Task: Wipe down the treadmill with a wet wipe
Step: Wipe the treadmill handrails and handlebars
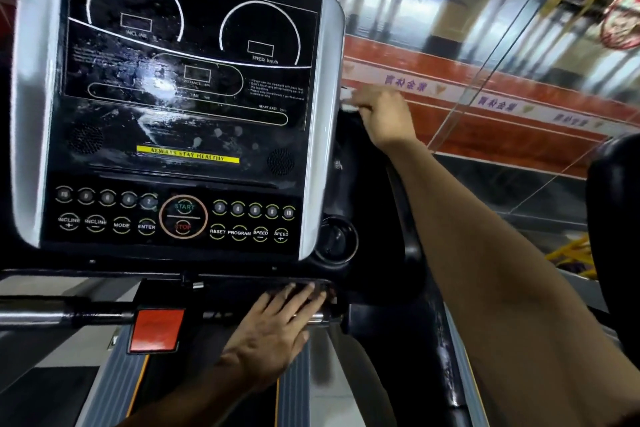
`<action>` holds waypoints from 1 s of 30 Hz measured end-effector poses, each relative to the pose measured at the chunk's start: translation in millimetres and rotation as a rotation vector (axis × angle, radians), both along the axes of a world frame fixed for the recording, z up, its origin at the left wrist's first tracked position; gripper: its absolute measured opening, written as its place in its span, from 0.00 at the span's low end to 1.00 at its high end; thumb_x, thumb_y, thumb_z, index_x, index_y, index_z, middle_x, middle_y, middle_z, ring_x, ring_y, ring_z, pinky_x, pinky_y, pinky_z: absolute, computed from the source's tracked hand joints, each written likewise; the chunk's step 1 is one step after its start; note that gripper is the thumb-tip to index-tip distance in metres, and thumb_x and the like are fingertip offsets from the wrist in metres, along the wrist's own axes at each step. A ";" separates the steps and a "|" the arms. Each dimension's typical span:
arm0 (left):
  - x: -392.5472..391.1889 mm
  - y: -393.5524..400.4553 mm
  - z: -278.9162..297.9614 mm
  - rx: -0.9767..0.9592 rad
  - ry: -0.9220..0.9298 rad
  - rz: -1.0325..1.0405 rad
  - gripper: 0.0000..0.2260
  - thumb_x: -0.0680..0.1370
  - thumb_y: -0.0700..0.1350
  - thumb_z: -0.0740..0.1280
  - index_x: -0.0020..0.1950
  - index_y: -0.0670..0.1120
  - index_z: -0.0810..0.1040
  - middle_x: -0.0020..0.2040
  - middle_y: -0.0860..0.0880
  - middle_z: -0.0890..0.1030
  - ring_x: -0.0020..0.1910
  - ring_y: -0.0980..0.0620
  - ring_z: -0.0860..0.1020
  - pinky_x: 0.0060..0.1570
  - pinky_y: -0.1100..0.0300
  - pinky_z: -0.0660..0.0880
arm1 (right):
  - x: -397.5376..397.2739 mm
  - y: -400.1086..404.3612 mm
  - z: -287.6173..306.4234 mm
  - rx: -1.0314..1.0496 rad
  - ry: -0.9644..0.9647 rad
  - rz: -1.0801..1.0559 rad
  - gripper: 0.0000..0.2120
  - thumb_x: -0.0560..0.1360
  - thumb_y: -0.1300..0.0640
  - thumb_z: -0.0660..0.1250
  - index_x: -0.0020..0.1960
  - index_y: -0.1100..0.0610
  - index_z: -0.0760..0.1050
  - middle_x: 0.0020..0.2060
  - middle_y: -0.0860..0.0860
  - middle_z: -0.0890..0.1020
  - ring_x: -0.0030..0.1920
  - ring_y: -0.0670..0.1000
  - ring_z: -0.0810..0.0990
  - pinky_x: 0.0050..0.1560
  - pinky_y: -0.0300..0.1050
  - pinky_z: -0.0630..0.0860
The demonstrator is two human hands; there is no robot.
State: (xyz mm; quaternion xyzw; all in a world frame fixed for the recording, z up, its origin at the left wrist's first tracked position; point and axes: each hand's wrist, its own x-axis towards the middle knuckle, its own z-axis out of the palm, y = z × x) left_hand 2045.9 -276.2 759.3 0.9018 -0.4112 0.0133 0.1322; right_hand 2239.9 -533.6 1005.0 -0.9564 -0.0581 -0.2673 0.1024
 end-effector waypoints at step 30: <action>1.4 -5.2 3.7 0.063 0.002 0.045 0.28 0.80 0.56 0.58 0.81 0.54 0.61 0.76 0.51 0.72 0.65 0.48 0.78 0.56 0.48 0.77 | -42.4 -63.5 -70.6 -0.149 -0.084 0.054 0.12 0.78 0.62 0.64 0.57 0.55 0.83 0.52 0.56 0.81 0.52 0.59 0.76 0.50 0.49 0.75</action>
